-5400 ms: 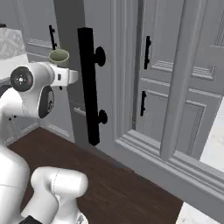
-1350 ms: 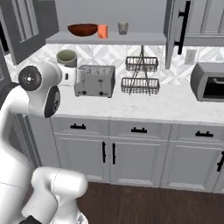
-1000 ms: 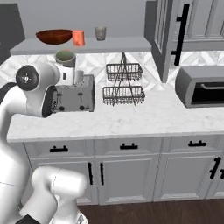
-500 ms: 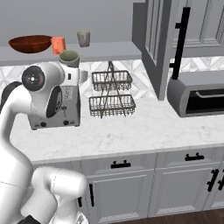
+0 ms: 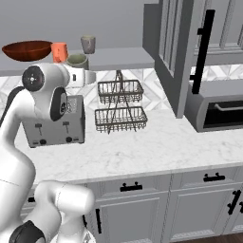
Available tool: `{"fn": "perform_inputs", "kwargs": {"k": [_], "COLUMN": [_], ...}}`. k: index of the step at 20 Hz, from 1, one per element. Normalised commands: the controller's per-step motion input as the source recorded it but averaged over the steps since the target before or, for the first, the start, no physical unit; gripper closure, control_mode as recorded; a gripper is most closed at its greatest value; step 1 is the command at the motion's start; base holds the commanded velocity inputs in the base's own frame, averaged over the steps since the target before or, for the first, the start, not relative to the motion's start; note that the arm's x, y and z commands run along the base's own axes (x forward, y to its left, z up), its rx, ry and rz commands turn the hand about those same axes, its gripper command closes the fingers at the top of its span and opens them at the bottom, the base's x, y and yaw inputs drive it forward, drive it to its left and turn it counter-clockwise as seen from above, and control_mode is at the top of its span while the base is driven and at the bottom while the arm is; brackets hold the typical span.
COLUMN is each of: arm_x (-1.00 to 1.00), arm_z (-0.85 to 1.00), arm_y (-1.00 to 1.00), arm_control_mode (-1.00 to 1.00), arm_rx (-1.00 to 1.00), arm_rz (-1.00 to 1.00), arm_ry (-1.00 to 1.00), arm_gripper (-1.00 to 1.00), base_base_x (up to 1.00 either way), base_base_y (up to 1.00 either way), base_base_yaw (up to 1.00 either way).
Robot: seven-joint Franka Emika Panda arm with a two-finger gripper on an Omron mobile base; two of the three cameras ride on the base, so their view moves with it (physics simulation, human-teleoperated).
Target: Gather all objects into one cabinet and sort the glasses and bowls to opposite sides.
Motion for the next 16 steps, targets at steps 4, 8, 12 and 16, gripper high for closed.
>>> {"fn": "perform_inputs", "kwargs": {"k": [4, 8, 12, 16], "arm_x": [-0.16, -0.06, 0.50, 0.41], "arm_z": [0.29, 0.27, 0.33, 0.54], "arm_y": [0.00, -0.05, -0.21, -0.02], "arm_control_mode": [-1.00, -1.00, -1.00, -1.00], "arm_rx": [-0.20, -0.16, 0.06, 0.07], "arm_rz": [0.00, 0.01, 0.01, 0.00], "arm_ry": [-0.22, -0.20, 0.21, 0.46], "arm_gripper": [1.00, 1.00, 1.00, 1.00], "base_base_x": [0.00, 0.00, 0.00, 0.00], "base_base_y": [0.00, 0.00, 0.00, 0.00], "base_base_yaw": [0.00, 0.00, 0.00, 0.00]}}
